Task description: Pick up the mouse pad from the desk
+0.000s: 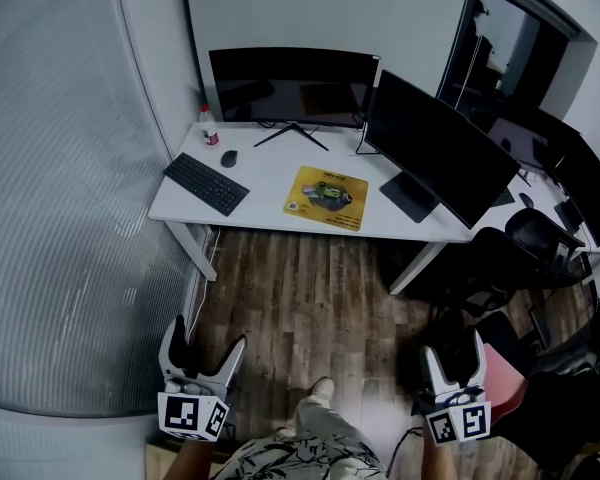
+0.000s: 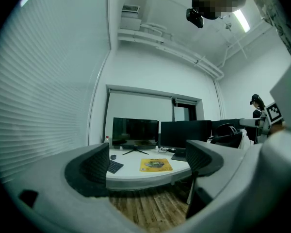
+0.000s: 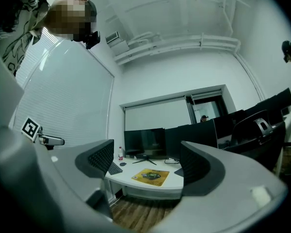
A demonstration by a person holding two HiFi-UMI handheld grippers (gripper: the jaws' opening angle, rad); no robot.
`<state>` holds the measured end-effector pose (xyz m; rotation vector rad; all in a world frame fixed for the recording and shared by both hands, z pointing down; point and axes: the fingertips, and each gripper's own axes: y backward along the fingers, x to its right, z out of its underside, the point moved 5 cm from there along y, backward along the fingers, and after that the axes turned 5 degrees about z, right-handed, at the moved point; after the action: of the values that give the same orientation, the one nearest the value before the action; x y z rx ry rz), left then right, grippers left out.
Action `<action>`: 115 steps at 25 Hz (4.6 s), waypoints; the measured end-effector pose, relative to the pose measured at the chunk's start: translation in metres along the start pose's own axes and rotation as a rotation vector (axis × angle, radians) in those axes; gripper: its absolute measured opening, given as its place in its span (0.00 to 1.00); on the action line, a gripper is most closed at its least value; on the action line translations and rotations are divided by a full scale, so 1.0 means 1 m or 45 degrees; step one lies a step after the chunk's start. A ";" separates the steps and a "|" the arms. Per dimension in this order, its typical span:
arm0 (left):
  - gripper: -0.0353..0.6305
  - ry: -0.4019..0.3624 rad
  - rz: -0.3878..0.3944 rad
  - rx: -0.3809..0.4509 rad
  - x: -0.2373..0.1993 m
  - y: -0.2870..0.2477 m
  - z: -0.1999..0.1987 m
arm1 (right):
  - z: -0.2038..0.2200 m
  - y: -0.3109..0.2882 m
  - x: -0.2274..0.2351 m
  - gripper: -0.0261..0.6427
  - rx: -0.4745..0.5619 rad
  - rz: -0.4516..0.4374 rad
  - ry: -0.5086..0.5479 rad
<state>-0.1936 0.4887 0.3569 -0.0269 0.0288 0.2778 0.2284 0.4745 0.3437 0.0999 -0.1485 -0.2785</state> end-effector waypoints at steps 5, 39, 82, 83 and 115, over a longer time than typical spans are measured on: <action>0.77 -0.011 -0.019 0.008 -0.002 -0.050 -0.008 | -0.002 -0.048 0.028 0.67 0.007 -0.010 -0.001; 0.79 0.033 -0.032 -0.034 -0.064 -0.291 0.004 | 0.033 -0.292 0.096 0.67 -0.040 -0.046 -0.012; 0.80 0.127 0.380 -0.430 -0.150 -0.612 0.079 | 0.152 -0.557 0.129 0.67 -0.372 0.125 -0.116; 0.80 0.126 0.398 -0.457 -0.149 -0.618 0.088 | 0.164 -0.560 0.131 0.67 -0.405 0.121 -0.128; 0.74 0.018 0.559 -1.082 -0.113 -0.648 0.303 | 0.392 -0.561 0.109 0.63 -1.150 0.074 -0.062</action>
<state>-0.1170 -0.1565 0.6778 -0.8755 -0.0723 0.7133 0.1205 -0.1229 0.6775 -0.8060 -0.0628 -0.2689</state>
